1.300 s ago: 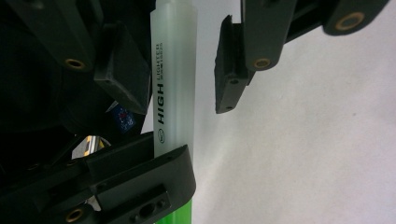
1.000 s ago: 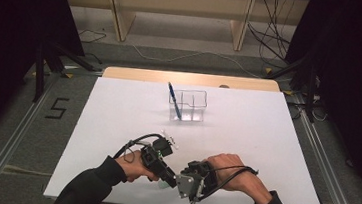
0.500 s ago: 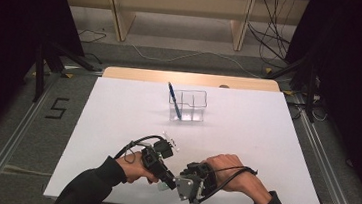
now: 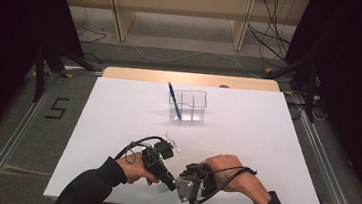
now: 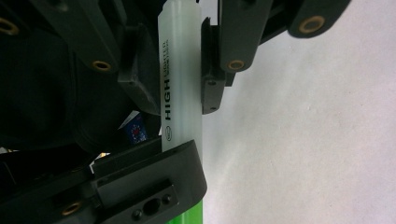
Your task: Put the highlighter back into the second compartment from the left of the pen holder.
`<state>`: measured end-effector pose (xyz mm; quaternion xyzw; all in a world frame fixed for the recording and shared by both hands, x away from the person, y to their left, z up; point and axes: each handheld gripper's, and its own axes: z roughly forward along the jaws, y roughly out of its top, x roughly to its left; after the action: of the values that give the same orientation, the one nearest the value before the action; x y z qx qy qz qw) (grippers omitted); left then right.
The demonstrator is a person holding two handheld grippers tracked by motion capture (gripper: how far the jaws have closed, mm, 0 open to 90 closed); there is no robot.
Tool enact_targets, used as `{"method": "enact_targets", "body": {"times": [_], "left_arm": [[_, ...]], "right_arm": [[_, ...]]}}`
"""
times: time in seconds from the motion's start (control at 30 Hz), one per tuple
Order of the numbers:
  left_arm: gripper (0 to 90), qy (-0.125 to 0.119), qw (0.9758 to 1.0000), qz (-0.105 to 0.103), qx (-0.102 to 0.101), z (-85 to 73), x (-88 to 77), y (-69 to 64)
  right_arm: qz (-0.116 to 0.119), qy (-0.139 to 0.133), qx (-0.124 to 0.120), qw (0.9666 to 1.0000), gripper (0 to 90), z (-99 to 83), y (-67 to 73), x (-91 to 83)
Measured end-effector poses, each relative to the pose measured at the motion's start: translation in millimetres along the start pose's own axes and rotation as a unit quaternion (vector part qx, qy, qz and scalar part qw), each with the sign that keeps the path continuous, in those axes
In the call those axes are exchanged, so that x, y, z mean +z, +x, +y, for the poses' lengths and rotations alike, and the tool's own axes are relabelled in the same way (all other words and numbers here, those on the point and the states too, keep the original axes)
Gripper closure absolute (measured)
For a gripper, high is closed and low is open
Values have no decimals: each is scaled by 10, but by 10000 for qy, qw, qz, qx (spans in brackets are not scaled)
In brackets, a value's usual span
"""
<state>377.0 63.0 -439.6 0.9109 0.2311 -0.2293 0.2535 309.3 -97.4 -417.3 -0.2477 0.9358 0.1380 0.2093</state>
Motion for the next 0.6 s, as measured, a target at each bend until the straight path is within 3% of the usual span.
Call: {"method": "enact_targets", "body": {"times": [0.3,0.6], "left_arm": [[708,-27,10000,47,5,1,-24,-2],[715,-69,9998,156,-130,-16,-32,21]], "right_arm": [[-36,0,66,10000,662,-3,-11,-1],[-141,6,141,9998,623,-15,-22,-18]]}}
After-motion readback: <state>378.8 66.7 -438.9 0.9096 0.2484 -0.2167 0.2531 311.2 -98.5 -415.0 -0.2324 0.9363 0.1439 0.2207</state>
